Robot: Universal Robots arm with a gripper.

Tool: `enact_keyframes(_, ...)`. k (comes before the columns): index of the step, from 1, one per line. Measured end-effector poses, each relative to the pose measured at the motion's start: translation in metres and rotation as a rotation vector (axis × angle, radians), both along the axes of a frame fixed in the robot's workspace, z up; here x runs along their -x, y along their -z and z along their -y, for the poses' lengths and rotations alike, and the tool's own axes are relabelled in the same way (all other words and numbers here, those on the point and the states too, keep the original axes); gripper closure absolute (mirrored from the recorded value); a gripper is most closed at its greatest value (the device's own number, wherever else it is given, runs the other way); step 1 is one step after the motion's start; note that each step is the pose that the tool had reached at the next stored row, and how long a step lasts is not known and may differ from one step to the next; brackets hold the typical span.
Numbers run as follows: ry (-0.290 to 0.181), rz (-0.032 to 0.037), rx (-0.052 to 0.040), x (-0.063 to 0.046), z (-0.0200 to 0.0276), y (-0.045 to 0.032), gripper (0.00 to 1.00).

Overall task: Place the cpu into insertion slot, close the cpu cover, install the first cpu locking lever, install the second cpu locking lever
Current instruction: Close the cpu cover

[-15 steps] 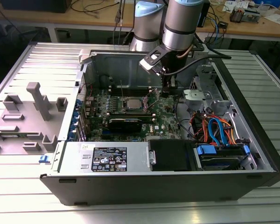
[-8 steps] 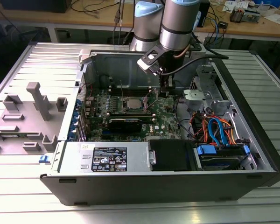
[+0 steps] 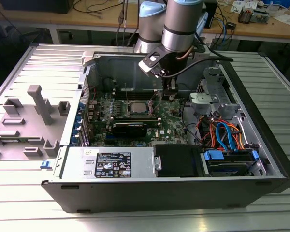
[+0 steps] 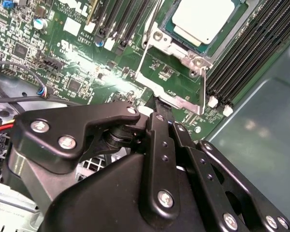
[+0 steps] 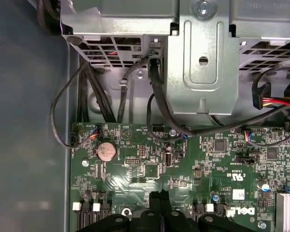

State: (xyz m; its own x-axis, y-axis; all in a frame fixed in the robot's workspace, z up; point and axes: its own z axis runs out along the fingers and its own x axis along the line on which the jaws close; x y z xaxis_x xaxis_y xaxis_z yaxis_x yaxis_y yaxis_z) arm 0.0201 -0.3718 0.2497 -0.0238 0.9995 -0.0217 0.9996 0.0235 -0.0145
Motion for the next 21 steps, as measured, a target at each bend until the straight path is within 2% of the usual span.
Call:
enact_keyframes(5,0.0,-0.0001,0.0001,0.0049,-0.0003,0.0,0.89)
enact_keyframes(21,0.0,-0.0001,0.0001,0.0105,-0.0004,0.0,0.89)
